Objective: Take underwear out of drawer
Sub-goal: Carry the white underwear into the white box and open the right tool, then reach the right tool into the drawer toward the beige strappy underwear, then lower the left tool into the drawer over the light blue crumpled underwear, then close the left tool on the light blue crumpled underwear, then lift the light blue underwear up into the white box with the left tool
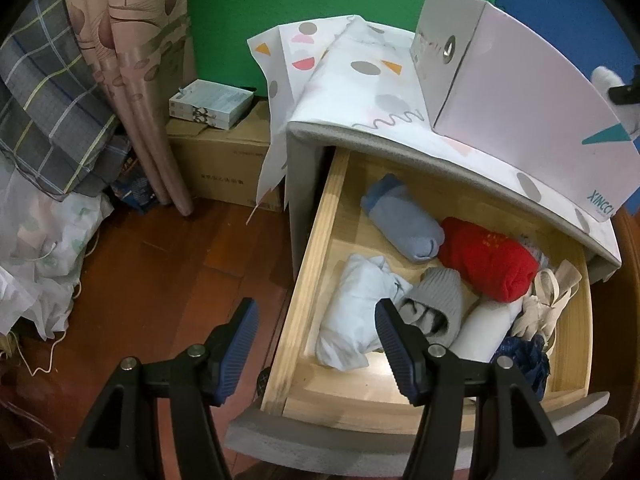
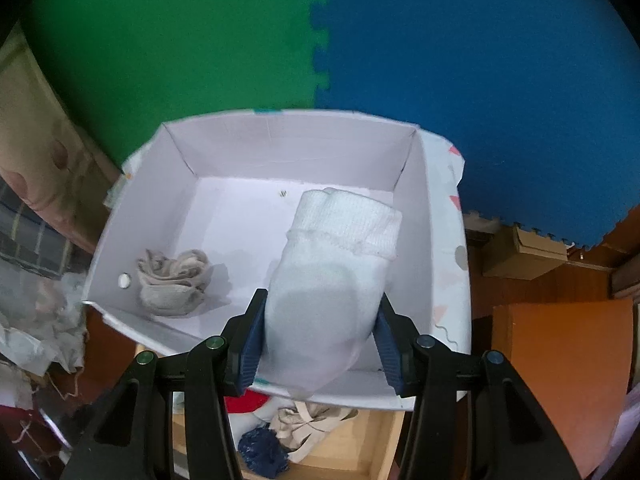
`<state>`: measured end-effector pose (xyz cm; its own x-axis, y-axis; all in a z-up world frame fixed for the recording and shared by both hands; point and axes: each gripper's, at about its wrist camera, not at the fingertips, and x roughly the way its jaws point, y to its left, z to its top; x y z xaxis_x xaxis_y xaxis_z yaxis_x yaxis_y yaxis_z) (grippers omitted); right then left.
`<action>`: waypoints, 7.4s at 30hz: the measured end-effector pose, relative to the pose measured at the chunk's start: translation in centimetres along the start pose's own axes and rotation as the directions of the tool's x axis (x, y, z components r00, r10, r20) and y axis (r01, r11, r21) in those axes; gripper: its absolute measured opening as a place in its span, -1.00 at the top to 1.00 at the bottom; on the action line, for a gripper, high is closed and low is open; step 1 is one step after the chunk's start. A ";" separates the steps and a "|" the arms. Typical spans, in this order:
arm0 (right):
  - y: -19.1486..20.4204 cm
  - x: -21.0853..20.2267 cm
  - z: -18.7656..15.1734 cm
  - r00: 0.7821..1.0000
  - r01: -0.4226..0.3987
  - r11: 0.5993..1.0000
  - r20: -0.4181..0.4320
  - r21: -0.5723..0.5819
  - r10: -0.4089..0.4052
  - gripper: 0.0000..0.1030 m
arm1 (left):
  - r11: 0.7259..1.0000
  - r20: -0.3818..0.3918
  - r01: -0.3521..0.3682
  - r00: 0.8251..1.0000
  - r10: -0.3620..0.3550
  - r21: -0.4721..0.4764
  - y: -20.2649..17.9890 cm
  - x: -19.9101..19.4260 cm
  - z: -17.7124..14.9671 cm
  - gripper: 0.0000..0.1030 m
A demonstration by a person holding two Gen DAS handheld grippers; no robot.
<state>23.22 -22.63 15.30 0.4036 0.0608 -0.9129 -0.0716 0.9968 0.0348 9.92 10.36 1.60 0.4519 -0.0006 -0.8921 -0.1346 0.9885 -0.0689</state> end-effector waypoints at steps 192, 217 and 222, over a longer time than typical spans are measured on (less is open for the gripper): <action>2.3 20.1 -24.2 0.877 0.112 0.987 -0.456 -0.114 -0.153 -0.37 | 0.984 -0.285 0.151 0.951 -0.120 0.090 -3.8 1.2 2.6 0.39; 2.4 19.8 -24.6 0.879 0.152 0.983 -0.440 -0.100 -0.181 -0.31 | 0.973 -0.016 0.210 0.978 -0.209 0.101 -4.3 -11.5 11.5 0.39; 2.5 20.0 -24.7 0.881 0.154 0.983 -0.437 -0.098 -0.182 -0.30 | 0.962 0.068 0.237 0.967 -0.247 0.133 -6.4 -14.8 15.2 0.39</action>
<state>8.58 -20.23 -12.87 -0.0304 -0.1499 -0.9882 -0.0972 0.9844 -0.1463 17.46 6.36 22.06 0.5303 -0.2347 -0.8146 0.0950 0.9713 -0.2180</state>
